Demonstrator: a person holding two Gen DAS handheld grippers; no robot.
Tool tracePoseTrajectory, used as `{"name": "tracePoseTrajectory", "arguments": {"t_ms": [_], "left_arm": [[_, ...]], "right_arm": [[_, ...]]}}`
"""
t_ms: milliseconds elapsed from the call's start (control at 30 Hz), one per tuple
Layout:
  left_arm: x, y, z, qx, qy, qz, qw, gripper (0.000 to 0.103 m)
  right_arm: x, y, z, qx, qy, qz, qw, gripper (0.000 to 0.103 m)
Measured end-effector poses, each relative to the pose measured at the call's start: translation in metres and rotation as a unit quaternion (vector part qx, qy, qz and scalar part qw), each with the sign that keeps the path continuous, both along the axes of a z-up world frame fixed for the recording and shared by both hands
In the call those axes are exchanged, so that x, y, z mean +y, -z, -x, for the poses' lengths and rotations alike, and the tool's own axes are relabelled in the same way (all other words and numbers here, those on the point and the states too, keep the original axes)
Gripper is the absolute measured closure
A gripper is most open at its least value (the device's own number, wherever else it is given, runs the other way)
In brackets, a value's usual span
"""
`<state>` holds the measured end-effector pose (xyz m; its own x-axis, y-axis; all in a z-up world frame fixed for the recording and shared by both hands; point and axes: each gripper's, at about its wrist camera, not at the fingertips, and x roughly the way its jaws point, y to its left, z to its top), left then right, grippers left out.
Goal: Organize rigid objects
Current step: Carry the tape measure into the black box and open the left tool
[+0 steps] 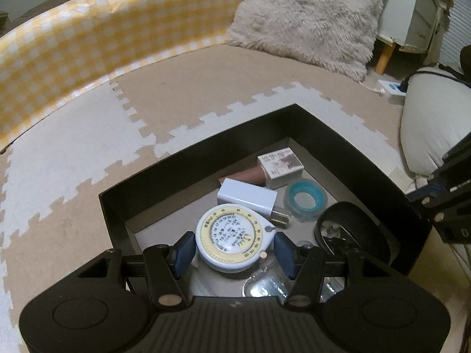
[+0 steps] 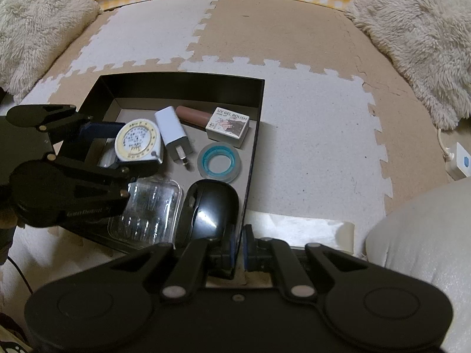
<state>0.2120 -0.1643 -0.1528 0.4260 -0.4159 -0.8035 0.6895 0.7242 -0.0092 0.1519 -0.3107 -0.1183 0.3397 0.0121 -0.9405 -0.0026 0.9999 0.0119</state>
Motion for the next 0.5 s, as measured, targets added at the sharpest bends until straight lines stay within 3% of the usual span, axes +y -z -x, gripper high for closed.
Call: {"name": "tracePoseTrajectory", "arguments": {"t_ms": [100, 333, 500], "left_arm": [[0.001, -0.002, 0.000, 0.013, -0.004, 0.012, 0.9998, 0.028], [0.004, -0.007, 0.002, 0.044, -0.010, 0.026, 0.9986, 0.025], [0.007, -0.016, 0.006, 0.047, -0.012, 0.036, 0.9982, 0.018]], "right_arm": [[0.000, 0.000, 0.000, 0.000, 0.000, -0.001, 1.000, 0.097], [0.000, 0.000, 0.000, 0.000, 0.000, -0.001, 1.000, 0.097], [0.000, 0.000, 0.000, 0.000, 0.000, -0.001, 1.000, 0.097]]}}
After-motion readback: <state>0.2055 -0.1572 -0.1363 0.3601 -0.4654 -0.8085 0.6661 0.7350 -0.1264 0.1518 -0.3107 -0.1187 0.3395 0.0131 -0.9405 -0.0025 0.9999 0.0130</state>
